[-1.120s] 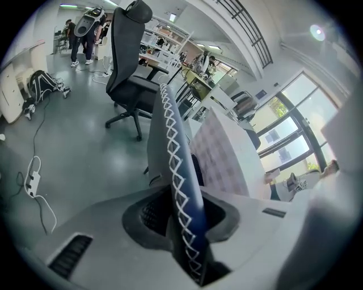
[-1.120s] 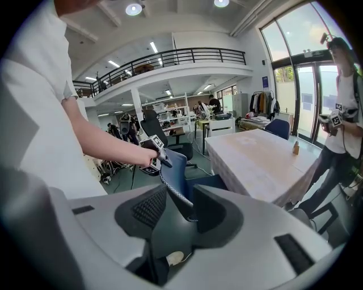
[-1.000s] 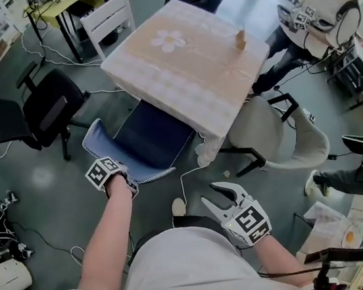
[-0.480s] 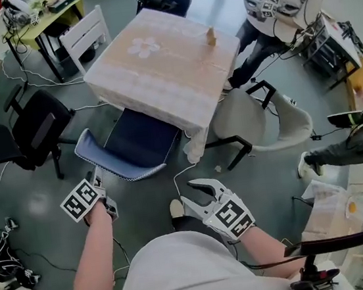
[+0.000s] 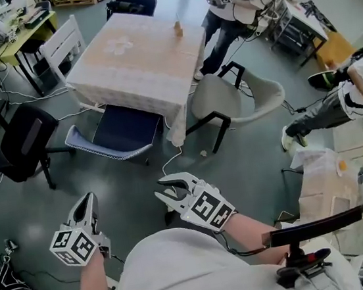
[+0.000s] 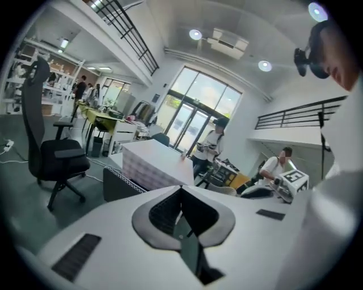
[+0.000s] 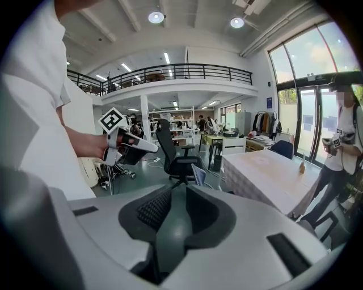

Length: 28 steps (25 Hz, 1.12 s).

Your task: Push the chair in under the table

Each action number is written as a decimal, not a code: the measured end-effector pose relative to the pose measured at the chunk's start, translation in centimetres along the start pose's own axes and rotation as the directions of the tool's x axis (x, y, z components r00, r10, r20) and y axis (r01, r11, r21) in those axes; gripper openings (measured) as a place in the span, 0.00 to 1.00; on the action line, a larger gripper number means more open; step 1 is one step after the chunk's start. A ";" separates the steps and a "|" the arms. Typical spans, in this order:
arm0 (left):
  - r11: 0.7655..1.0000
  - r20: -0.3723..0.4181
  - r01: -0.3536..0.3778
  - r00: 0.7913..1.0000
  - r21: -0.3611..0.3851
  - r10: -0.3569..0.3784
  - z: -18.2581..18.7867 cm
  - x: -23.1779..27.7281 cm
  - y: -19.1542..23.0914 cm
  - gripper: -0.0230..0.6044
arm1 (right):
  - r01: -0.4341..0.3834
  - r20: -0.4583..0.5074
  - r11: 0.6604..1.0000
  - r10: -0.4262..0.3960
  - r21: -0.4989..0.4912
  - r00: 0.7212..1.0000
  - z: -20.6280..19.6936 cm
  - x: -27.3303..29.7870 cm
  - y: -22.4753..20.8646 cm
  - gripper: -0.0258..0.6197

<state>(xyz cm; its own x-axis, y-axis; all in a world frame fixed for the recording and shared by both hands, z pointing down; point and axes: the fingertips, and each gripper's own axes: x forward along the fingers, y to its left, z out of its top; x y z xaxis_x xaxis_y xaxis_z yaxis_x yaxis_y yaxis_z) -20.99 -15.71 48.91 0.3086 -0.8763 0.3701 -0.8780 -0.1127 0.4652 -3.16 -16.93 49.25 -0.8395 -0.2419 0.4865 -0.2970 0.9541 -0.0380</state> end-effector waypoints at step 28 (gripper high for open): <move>0.936 -0.134 0.276 0.959 0.219 -0.251 -8.6 -13.4 -7.1 0.06 | -0.029 0.006 0.996 0.029 -0.088 1.000 0.6 -2.0 15.5 0.09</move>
<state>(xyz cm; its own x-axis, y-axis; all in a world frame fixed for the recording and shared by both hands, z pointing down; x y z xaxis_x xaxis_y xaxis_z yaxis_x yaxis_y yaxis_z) -15.75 0.87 47.55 0.5654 -0.7489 0.3458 -0.8168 -0.4500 0.3610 -6.42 -1.76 47.16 -0.8506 -0.2149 0.4798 -0.2316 0.9725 0.0250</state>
